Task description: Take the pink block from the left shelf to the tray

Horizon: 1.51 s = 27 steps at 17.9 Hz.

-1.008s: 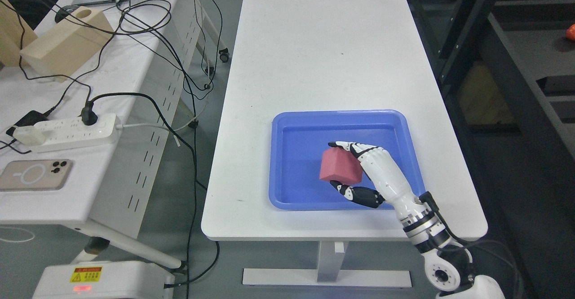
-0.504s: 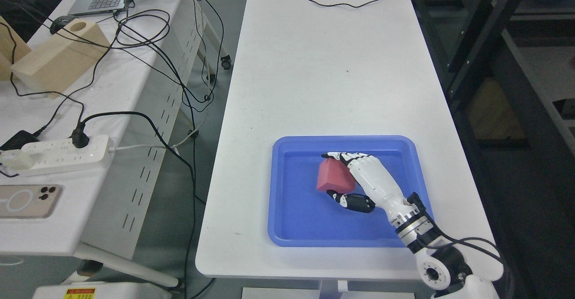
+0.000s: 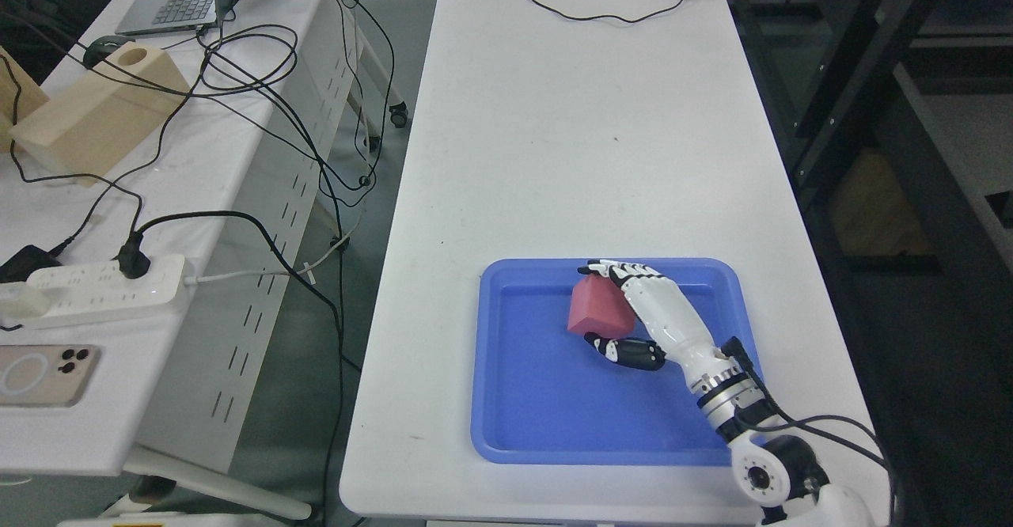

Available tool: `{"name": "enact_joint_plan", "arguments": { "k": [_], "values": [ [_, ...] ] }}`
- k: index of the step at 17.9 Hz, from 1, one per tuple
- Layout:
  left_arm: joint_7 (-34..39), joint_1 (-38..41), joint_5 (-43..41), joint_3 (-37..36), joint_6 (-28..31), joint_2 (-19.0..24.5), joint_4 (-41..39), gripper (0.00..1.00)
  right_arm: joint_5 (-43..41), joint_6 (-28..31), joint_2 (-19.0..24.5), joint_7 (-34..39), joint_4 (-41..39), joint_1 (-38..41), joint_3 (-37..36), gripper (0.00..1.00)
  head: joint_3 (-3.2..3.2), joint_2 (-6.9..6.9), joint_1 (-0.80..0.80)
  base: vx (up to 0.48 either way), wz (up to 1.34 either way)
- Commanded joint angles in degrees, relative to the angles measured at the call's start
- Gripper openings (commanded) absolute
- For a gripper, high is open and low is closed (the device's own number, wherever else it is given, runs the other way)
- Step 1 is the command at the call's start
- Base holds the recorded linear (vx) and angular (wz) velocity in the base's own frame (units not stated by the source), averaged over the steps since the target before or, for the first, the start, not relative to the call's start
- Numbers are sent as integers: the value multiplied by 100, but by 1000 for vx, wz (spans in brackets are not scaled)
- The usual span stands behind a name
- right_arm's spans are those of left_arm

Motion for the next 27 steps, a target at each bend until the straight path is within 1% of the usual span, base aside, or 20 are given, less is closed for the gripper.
{"name": "enact_joint_plan", "arguments": {
  "k": [1, 5, 6, 8, 10, 11, 12, 14, 18, 22, 24, 27],
  "values": [
    [4, -167, 0, 0, -4, 100, -100, 100, -509, 20, -100, 5, -3, 8, -28, 87, 0, 0, 0, 18, 0],
    [4, -167, 0, 0, -4, 100, -100, 100, -1387, 28, -100, 188, -12, 8, -344, 97, 0, 0, 0, 5, 0],
    [4, -167, 0, 0, -4, 100, -100, 100, -1850, 28, -100, 311, -12, 8, -502, 98, 0, 0, 0, 0, 0],
    [4, -175, 0, 0, -4, 100, -100, 100, -3150, 28, -100, 618, -12, -1, -774, 99, 0, 0, 0, 0, 0],
    [4, -167, 0, 0, -4, 100, -100, 100, -4206, 107, -100, 1337, -12, -9, -1038, 99, 0, 0, 0, 0, 0],
    [4, -167, 0, 0, -4, 100, -100, 100, -4480, 273, -100, 1506, -12, -18, -1118, 99, 0, 0, 0, 0, 0],
    [4, -175, 0, 0, -4, 100, -100, 100, -4701, 414, -100, 1508, -12, -18, -1214, 99, 0, 0, 0, 0, 0],
    [4, -167, 0, 0, -4, 100, -100, 100, -4957, 485, -100, 1525, -12, -27, -1390, 99, 0, 0, 0, 0, 0],
    [4, -167, 0, 0, -4, 100, -100, 100, -5370, 407, -100, 1534, -65, -27, -1593, 99, 0, 0, 0, -3, 0],
    [4, -167, 0, 0, -4, 100, -100, 100, -5406, 292, -100, 1517, -65, -18, -1646, 99, 0, 0, 0, -29, 0],
    [4, -167, 0, 0, -4, 100, -100, 100, -5371, 406, -100, 1508, -65, -18, -1637, 99, 0, 0, 0, -58, 0],
    [4, -167, 0, 0, -4, 100, -100, 100, -5309, 862, -100, 1499, -65, -27, -1619, 99, 0, 0, 0, -113, -6]
  ]
}}
